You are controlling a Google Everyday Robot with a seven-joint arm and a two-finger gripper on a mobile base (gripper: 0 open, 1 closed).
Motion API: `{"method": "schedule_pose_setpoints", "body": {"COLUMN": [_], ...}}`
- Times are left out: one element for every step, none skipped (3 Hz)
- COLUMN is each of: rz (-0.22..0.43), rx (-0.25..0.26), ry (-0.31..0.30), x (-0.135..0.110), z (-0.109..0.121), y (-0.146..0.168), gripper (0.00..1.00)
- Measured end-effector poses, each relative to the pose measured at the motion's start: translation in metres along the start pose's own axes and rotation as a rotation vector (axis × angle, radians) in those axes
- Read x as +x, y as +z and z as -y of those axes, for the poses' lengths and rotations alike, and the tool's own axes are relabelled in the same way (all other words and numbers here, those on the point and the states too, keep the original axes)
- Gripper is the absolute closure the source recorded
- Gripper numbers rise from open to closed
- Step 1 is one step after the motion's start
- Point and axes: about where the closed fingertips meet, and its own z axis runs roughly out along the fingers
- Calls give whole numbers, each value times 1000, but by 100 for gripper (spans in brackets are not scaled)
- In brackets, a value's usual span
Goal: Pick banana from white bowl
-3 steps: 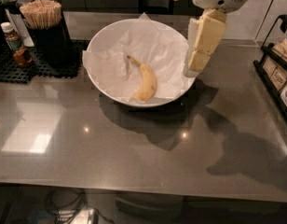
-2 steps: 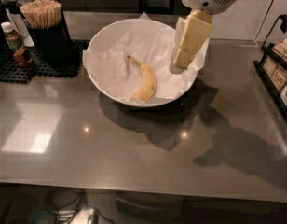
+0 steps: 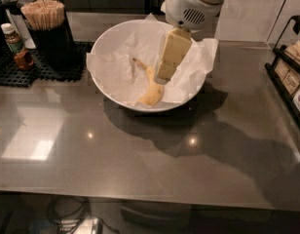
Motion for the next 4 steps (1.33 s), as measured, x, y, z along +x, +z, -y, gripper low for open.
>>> {"method": "schedule_pose_setpoints", "body": {"rz": [-15, -15, 33, 74], "rx": [-48, -48, -53, -69], "ry": [46, 46, 62, 72], "x": [8, 8, 7, 1], "z": [0, 0, -1, 5], "y": [31, 31, 43, 65], "gripper": [0, 0, 0, 0]}}
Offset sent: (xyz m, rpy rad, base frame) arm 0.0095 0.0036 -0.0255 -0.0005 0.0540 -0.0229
